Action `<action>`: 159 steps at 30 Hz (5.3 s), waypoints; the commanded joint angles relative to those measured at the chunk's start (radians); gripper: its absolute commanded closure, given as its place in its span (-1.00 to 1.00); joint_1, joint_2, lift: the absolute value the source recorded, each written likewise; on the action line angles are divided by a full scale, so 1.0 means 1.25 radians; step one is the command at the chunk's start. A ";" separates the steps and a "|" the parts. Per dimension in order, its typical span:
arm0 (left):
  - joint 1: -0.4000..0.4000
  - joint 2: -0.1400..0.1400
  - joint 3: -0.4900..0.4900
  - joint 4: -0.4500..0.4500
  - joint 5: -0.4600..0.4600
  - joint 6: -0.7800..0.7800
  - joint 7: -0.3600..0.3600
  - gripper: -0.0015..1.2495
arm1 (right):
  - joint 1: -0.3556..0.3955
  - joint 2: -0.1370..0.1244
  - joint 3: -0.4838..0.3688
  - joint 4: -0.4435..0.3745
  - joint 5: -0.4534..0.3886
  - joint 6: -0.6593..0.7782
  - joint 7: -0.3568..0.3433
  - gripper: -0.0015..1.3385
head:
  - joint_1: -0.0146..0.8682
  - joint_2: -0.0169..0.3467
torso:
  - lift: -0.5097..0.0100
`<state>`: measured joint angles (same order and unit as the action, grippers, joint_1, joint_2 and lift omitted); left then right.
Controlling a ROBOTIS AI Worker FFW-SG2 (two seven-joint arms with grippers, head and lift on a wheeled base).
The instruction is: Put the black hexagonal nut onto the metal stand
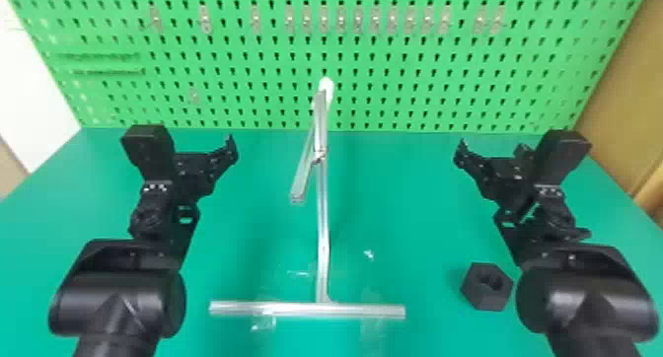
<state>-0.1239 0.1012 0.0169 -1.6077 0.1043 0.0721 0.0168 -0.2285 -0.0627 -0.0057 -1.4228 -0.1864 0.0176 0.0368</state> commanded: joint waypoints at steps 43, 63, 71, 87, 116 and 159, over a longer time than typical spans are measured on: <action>-0.001 0.000 0.001 0.000 -0.001 0.000 0.000 -0.81 | -0.090 -0.068 -0.016 0.022 0.366 0.723 0.258 -0.81 | 0.60 -0.46 | 0.96; 0.003 0.000 0.002 0.000 0.000 0.000 0.000 -0.81 | -0.066 -0.064 -0.025 0.053 0.398 0.755 0.275 -0.80 | 0.60 -0.46 | 0.96; 0.002 0.000 0.002 0.001 -0.001 0.000 0.000 -0.81 | -0.057 -0.064 -0.027 0.057 0.395 0.758 0.275 -0.80 | 0.60 -0.46 | 0.96; 0.002 0.000 0.001 0.003 -0.001 0.000 0.000 -0.81 | -0.059 -0.063 -0.046 0.131 0.381 0.700 0.276 -0.81 | 0.60 -0.46 | 0.96; 0.002 0.000 0.000 0.003 0.000 0.000 0.000 -0.81 | -0.070 -0.057 -0.076 0.223 0.386 0.608 0.276 -0.72 | 0.60 -0.46 | 0.96; 0.000 0.000 0.004 0.003 0.000 0.000 0.000 -0.81 | -0.119 -0.075 0.028 0.076 0.407 0.825 0.260 0.62 | 0.60 -0.46 | 0.96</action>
<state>-0.1239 0.1012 0.0211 -1.6045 0.1043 0.0721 0.0168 -0.3600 -0.1472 -0.0086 -1.2545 0.3192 0.9674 0.3620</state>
